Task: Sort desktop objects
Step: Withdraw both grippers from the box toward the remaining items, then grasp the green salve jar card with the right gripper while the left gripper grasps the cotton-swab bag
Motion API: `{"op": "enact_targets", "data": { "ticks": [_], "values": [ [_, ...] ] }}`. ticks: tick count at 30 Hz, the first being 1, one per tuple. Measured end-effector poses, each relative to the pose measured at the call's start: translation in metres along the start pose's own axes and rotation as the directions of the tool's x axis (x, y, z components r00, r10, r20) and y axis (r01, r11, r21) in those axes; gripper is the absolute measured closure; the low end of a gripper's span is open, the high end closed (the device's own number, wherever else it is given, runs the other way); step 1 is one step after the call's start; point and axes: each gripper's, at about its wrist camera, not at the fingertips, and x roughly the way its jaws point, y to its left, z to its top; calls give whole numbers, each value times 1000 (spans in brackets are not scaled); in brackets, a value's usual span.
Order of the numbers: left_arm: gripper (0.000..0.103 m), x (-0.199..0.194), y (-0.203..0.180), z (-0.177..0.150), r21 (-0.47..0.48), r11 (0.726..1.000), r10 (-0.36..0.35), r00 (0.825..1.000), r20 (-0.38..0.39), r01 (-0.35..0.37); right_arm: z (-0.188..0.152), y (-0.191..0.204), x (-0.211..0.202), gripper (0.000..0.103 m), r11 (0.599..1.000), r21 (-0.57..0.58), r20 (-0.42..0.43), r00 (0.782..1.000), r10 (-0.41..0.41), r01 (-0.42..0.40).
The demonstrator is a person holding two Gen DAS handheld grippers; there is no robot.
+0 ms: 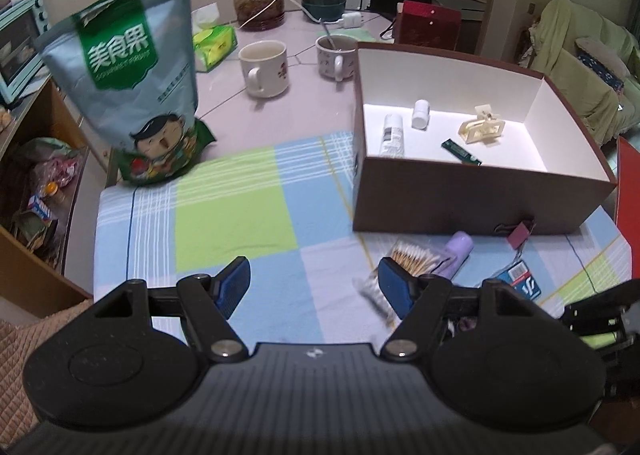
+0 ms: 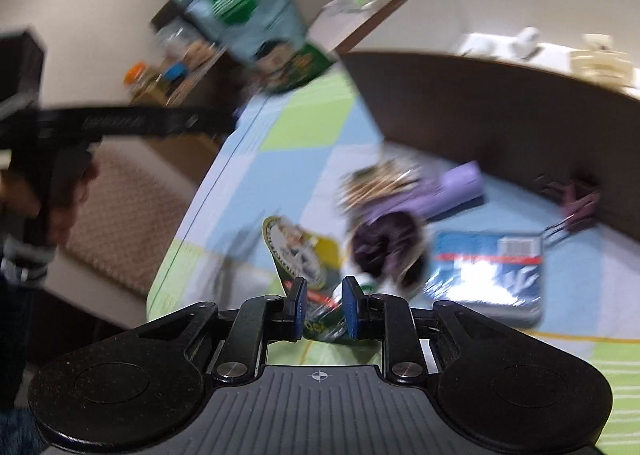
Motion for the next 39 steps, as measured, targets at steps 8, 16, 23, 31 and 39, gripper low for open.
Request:
{"op": "enact_targets", "data": {
  "ticks": [8, 16, 23, 31, 39],
  "values": [
    [35, 5, 9, -23, -1, 1000, -6, 999, -46, 6, -29, 15, 12, 78, 998, -34, -56, 997, -62, 60],
    [35, 10, 12, -43, 1, 1000, -27, 996, -89, 27, -41, 21, 19, 63, 988, -97, -72, 989, -128, 121],
    [35, 11, 20, -54, -7, 1000, -31, 994, -105, 31, -49, 33, 38, 37, 953, -237, -66, 975, -212, 191],
    [35, 14, 26, -59, -10, 1000, -25, 992, -120, 24, -57, 43, 67, 57, 902, -372, -66, 962, -263, 221],
    [35, 27, 22, -59, 25, 999, -29, 990, -141, 33, -69, 44, 68, 73, 887, -412, -70, 964, -257, 207]
  ]
}}
